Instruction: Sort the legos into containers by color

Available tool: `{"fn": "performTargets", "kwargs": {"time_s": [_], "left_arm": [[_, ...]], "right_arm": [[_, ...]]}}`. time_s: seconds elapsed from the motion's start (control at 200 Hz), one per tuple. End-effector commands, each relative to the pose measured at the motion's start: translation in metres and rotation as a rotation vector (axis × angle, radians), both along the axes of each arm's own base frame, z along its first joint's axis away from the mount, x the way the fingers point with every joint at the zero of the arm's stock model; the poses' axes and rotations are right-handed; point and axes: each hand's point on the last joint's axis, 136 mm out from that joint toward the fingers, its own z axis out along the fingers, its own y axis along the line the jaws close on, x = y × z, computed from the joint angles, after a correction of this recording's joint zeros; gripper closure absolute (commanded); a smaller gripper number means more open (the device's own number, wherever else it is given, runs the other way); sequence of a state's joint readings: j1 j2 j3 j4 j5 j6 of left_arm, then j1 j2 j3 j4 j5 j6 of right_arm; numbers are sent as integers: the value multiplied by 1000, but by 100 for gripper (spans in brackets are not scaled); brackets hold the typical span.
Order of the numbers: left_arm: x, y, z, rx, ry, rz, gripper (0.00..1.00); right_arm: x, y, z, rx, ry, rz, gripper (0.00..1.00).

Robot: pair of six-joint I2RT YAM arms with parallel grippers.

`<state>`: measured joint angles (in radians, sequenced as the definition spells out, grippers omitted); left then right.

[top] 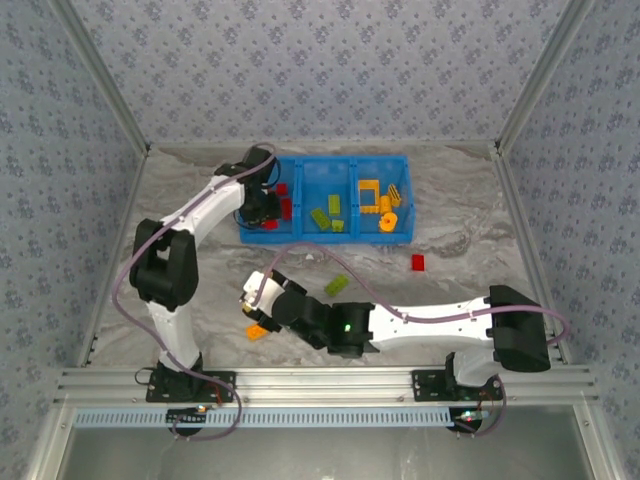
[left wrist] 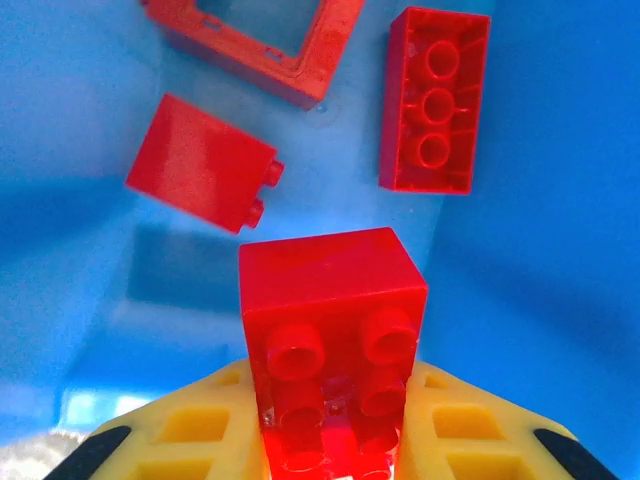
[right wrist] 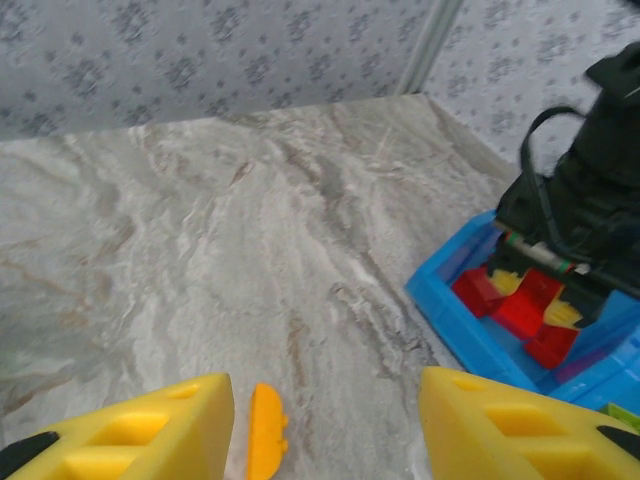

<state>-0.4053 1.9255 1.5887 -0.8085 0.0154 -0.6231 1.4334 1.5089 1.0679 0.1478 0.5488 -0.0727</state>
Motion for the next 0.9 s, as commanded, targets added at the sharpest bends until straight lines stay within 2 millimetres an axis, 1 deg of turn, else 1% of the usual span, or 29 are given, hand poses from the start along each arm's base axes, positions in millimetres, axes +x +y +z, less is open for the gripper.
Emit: {"fn": "performTargets", "kwargs": {"time_s": [0.0,0.14,0.175,0.21,0.25,0.3,0.37,0.515,0.64,0.7,0.774,0.839,0.899], "left_arm": [[14,-2,5,-5,-21,-45,77],[19,7,-12,23,14,-26,75],[19,6,-15,20,19,-26,73],[19,5,-17,15,25,-31,68],[19,4,-18,10,31,-35,63],[18,4,-16,6,33,-37,59],[17,3,-8,-9,16,-34,55],[15,3,17,-26,-30,-30,54],[14,6,42,-31,-76,-17,53],[12,7,60,-49,-112,-7,52],[6,13,85,-60,-164,20,51],[-4,21,110,-66,-218,47,51],[-19,31,136,-80,-279,76,50]], "right_arm": [[11,-1,27,100,-8,-80,46],[14,-7,20,97,23,-101,46],[15,-8,19,98,28,-107,46],[16,-10,19,102,33,-113,45],[17,-11,17,101,39,-120,45],[20,-14,15,101,44,-134,44],[22,-18,13,103,57,-146,43],[29,-30,12,125,85,-173,43],[32,-40,17,142,92,-187,43],[34,-45,20,147,90,-195,43],[37,-52,22,159,98,-203,43],[39,-58,23,171,115,-202,43],[40,-60,22,167,136,-180,43]]}}
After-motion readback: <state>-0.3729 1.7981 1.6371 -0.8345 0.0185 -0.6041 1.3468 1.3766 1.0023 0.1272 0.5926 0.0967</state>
